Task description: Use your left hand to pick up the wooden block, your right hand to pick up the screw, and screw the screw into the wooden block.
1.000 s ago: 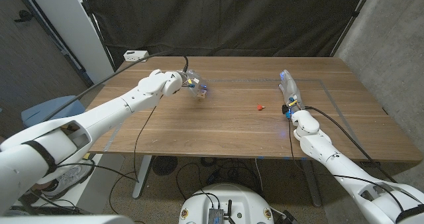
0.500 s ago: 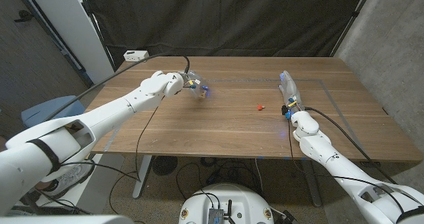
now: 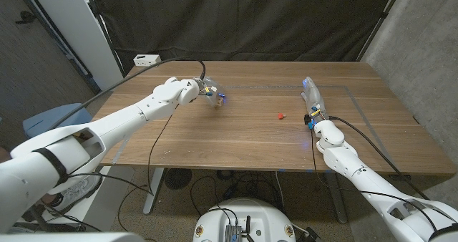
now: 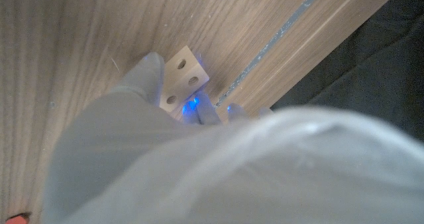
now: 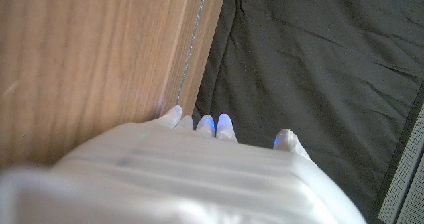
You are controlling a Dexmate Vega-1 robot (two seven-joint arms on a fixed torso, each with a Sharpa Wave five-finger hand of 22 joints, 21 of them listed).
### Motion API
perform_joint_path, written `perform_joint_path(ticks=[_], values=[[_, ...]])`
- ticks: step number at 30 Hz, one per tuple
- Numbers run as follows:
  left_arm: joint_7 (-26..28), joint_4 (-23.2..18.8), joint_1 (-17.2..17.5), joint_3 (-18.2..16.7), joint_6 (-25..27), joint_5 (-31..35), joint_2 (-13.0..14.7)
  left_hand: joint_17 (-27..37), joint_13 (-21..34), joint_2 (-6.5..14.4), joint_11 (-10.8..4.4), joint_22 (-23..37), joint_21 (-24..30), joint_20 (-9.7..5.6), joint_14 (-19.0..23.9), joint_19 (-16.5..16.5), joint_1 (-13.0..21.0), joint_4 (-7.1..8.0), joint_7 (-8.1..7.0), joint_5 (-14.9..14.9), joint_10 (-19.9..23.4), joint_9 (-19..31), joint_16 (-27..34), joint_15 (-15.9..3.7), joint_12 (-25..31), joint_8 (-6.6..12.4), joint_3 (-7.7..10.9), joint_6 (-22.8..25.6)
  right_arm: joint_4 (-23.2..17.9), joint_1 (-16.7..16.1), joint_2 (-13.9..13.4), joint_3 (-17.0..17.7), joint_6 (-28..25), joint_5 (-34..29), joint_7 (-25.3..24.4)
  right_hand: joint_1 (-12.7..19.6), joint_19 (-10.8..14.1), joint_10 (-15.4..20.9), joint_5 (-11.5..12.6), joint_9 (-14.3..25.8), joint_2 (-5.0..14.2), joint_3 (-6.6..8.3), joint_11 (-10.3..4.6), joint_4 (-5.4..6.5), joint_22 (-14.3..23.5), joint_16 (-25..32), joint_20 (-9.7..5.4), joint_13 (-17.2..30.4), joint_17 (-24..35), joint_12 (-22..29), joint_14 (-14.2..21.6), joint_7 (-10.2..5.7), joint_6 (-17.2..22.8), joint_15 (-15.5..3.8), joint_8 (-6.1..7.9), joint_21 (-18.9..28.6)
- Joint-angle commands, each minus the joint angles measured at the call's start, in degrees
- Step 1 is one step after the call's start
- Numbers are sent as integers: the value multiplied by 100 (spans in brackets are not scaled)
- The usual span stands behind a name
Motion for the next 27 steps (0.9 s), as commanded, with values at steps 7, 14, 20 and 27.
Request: perform_joint_path(ticks=[7, 14, 20, 27], values=[[242, 153, -54, 64, -114, -118, -45, 31, 164, 8, 36, 13, 11, 3, 274, 103, 117, -11, 47, -21, 255, 60, 29, -91, 238, 104, -69, 279, 55, 34, 2, -14, -29, -28, -21, 13, -5, -2, 21, 12, 17, 44, -30, -4, 26, 33, -125, 20, 19, 37, 28, -45, 13, -96, -4, 0], [297, 149, -49, 74, -103, -117, -40, 51, 346, 10, 45, 13, 8, 6, 489, 193, 223, -27, 44, -28, 452, 130, 33, -179, 483, 209, -140, 507, 101, 40, 17, -15, -15, -18, -12, 13, -2, -11, 20, 12, 17, 48, -28, -4, 26, 33, -124, 20, 19, 34, 29, -44, 12, -97, -4, 1], [284, 130, -39, 84, -37, -96, -40, 72, 476, 15, 55, 13, 8, 4, 623, 250, 270, -19, 126, -29, 522, 185, 45, -222, 630, 290, -198, 637, 120, 37, 27, -15, -9, -8, -7, 11, -3, -9, 19, 12, 16, 50, -33, -4, 26, 35, -125, 20, 19, 35, 33, -48, 12, -95, -4, 1], [247, 82, -23, 88, 13, -73, -9, 91, 590, 48, 50, 14, 3, 7, 708, 281, 304, -5, 166, -24, 600, 230, 50, -265, 767, 340, -244, 701, 116, 19, 26, -9, 3, -10, -28, 8, 0, -9, 19, 12, 16, 51, -31, -3, 26, 37, -127, 20, 20, 35, 37, -50, 13, -85, -4, 2]])
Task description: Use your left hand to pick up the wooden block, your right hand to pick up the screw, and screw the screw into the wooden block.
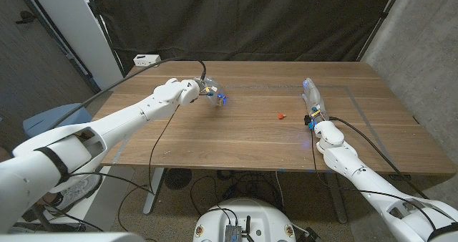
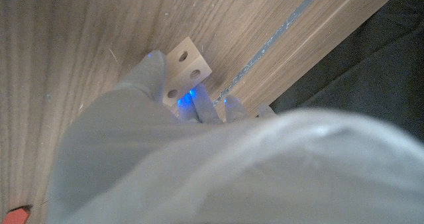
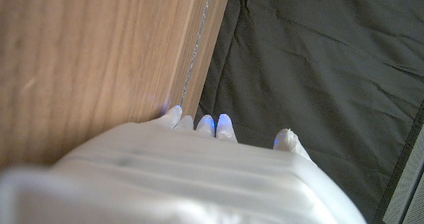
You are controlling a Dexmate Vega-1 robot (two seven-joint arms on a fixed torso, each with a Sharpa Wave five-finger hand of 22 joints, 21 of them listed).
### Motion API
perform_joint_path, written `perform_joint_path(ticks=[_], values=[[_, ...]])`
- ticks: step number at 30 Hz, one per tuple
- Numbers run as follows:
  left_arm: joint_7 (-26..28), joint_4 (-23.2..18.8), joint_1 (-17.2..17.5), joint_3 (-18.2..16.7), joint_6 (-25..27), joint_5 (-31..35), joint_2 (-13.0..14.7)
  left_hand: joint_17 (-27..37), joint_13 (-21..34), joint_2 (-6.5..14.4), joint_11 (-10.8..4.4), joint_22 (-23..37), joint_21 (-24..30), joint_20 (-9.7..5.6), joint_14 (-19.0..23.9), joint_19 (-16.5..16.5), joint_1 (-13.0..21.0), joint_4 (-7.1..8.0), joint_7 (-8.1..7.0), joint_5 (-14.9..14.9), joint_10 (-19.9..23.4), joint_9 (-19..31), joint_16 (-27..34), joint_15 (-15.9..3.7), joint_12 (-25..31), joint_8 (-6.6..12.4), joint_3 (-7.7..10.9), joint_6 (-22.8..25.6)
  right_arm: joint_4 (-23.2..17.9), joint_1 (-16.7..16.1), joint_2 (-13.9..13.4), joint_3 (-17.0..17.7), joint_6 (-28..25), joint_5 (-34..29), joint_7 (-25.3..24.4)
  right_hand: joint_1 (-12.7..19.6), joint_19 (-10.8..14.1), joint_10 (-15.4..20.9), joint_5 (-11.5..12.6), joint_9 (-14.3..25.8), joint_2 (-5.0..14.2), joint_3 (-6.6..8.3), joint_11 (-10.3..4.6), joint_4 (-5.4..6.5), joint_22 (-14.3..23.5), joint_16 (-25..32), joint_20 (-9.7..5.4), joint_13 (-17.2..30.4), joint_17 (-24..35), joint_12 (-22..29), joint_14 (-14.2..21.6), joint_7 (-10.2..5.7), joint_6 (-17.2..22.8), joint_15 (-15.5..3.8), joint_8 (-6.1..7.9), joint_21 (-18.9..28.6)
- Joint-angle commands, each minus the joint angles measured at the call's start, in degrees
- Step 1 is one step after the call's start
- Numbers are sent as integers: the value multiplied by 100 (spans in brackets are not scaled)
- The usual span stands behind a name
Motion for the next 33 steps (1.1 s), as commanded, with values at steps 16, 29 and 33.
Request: perform_joint_path(ticks=[16, 29, 33], values=[[20, -71, 43, 11, 129, 65, 38, 56, 289, 100, -57, 13, 9, 10, 256, 139, 163, 24, -13, -1, 236, 111, 67, -295, 357, 191, -127, 301, 21, -51, 21, 12, 57, 19, -33, 0, 4, 3, 17, 13, 12, 53, -17, 1, 26, 38, -124, 21, 22, 40, 41, -55, 14, -94, -3, 3], [102, -55, 59, 17, 155, 93, 14, 90, 474, 138, -82, 12, 12, 8, 440, 248, 260, 12, -94, 6, 465, 148, 104, -416, 605, 349, -217, 580, -15, -99, 23, 26, 70, 26, -67, -3, 16, 10, 17, 13, 12, 57, -24, 2, 26, 40, -113, 21, 22, 42, 48, -53, 18, -99, -2, 7], [145, -56, 69, 15, 161, 98, 11, 103, 526, 161, -83, 11, 22, -5, 516, 308, 291, 14, -97, 9, 553, 147, 125, -457, 681, 402, -239, 690, -35, -110, 14, 28, 54, 27, -74, -4, 18, 9, 16, 13, 11, 58, -29, 3, 26, 41, -112, 21, 22, 41, 50, -54, 18, -96, -2, 8]])
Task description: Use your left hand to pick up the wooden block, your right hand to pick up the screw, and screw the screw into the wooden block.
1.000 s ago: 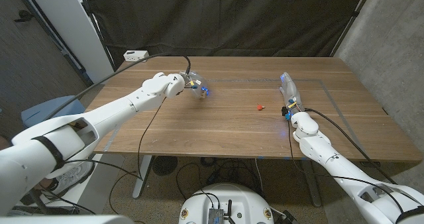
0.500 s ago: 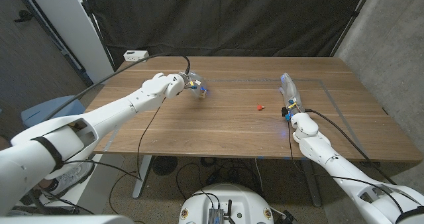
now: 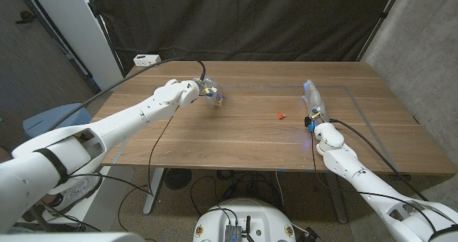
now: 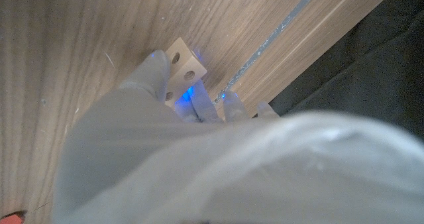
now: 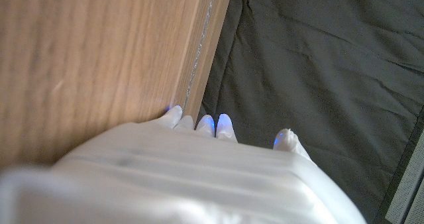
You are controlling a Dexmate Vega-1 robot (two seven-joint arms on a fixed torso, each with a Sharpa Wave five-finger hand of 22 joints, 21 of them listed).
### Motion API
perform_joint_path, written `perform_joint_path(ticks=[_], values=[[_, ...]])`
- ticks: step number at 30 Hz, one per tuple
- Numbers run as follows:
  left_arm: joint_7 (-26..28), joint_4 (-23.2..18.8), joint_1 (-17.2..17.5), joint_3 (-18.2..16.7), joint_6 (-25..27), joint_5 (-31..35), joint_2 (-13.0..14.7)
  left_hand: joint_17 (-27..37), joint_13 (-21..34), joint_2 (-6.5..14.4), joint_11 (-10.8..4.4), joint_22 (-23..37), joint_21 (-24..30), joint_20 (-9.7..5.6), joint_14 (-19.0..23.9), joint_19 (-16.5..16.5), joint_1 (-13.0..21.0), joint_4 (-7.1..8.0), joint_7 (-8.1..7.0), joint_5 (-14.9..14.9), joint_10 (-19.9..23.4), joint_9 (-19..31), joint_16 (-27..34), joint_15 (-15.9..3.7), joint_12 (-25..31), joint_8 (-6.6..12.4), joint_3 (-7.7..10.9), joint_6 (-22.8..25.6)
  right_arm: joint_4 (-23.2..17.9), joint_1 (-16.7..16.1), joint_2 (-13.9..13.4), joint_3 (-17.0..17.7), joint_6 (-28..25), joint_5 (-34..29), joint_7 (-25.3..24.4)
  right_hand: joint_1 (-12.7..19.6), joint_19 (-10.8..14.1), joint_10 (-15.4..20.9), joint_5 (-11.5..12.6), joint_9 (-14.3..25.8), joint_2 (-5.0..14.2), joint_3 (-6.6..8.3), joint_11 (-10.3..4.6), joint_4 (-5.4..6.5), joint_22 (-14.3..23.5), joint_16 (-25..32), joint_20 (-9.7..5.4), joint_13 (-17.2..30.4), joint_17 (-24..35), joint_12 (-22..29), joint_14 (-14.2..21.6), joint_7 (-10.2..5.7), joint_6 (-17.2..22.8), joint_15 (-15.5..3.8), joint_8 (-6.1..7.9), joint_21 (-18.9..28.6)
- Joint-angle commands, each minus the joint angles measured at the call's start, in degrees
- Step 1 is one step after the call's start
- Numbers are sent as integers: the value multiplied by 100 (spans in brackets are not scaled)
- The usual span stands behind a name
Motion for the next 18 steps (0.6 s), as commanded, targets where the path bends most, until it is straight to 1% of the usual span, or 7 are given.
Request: perform_joint_path(ticks=[1, 7, 13, 18], values=[[111, 6, 22, 1, 29, 29, -15, 39, 69, 15, 1, 11, 23, 14, 118, 102, 91, 11, 3, 10, 119, 19, 41, -463, 96, 85, -56, 144, -47, -39, -6, 13, -3, 10, -24, -4, 19, 10, 16, 13, 11, 58, -29, 3, 26, 42, -111, 21, 22, 41, 30, -56, 19, -119, -2, 8], [210, 27, 35, -2, 18, 27, -28, 70, 192, 34, -9, 10, 29, -30, 275, 231, 144, 13, -50, 17, 341, 6, 78, -559, 263, 248, -129, 479, -44, -41, -7, 17, -10, 10, -31, -7, 22, 17, 16, 13, 11, 60, -30, 4, 26, 43, -112, 21, 22, 44, 34, -56, 18, -120, -2, 8], [297, 71, 31, 11, 9, 37, -54, 97, 264, 70, -15, 10, 28, -65, 397, 316, 188, 16, -47, 26, 467, -11, 113, -633, 347, 350, -167, 684, -27, -37, -9, 23, -16, 17, -34, -10, 24, 20, 15, 13, 9, 60, -19, 6, 26, 43, -113, 21, 23, 44, 36, -54, 18, -122, -2, 9], [326, 111, 13, 32, 4, 49, -75, 106, 295, 75, -18, 10, 28, -90, 434, 355, 198, 18, -95, 29, 543, -22, 121, -654, 385, 396, -191, 777, 15, -13, -1, 18, -18, 22, -13, -14, 27, 29, 15, 13, 9, 61, -13, 8, 26, 43, -112, 22, 23, 47, 36, -53, 18, -123, -2, 9]])
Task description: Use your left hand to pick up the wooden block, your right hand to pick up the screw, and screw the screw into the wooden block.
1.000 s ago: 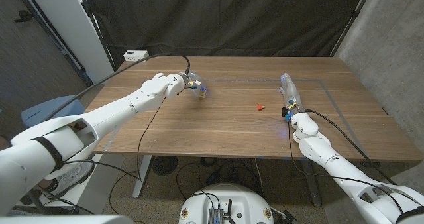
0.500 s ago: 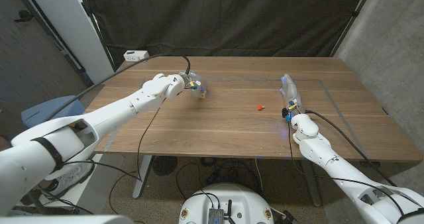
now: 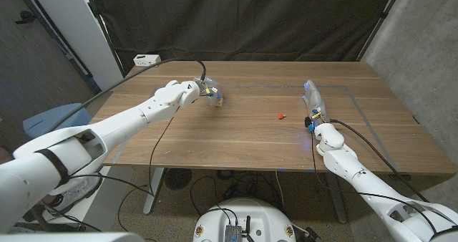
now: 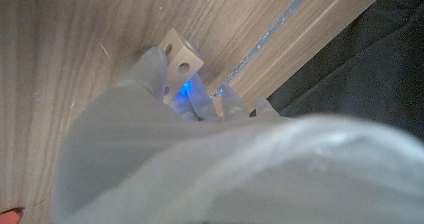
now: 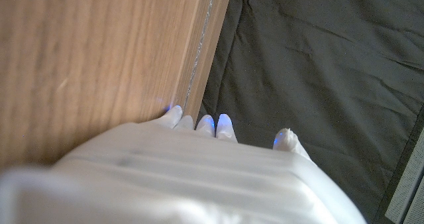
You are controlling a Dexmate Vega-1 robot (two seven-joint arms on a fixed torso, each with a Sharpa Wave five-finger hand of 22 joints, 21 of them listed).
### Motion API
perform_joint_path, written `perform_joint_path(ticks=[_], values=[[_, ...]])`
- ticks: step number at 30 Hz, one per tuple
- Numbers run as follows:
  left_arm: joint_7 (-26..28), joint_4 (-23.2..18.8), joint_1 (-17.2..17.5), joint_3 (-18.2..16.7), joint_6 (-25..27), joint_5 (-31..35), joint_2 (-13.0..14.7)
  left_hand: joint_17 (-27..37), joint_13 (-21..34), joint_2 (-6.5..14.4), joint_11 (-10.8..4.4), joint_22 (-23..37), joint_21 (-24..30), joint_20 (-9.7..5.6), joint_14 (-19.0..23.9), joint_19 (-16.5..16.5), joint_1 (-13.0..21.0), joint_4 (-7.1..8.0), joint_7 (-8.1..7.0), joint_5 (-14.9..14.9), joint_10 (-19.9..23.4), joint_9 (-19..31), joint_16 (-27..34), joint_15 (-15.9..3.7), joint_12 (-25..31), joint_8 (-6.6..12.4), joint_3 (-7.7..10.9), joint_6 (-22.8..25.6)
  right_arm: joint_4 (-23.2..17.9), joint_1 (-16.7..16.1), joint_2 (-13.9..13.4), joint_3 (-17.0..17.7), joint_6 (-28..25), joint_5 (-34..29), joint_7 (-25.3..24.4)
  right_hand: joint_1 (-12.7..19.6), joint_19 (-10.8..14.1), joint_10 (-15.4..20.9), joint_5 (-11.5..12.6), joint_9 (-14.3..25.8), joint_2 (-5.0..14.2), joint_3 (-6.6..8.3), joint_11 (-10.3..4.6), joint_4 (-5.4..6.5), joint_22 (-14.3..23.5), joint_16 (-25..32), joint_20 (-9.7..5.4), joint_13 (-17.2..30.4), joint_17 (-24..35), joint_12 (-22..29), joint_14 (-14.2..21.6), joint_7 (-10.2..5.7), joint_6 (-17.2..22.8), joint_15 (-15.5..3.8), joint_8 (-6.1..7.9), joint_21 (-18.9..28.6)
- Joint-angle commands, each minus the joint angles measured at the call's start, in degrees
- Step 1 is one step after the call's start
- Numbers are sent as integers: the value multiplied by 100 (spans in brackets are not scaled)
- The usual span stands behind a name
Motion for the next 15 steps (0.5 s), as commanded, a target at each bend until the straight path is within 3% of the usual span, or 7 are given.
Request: perform_joint_path(ticks=[1, 15], values=[[112, 84, -18, 32, -22, 15, -45, 28, 43, 6, -4, 10, 29, -5, 77, 68, 71, -10, -16, 30, 84, 4, 44, -652, 61, 45, -36, 86, 55, 25, 3, 2, -23, 13, 12, -14, 27, 28, 15, 13, 9, 40, -13, -13, 26, 44, -112, 22, 23, 47, 28, -53, 19, -136, -1, 9], [194, 12, -21, -14, -19, -37, -8, 45, 88, 17, -4, 12, 21, -49, 117, 115, 74, 2, -35, 34, 149, -15, 50, -675, 90, 90, -77, 162, 146, 135, 19, -29, -2, -22, 64, -24, 39, 33, 15, 13, 10, 42, -22, -6, 26, 44, -113, 22, 25, 47, 30, -57, 25, -132, 0, 12]])
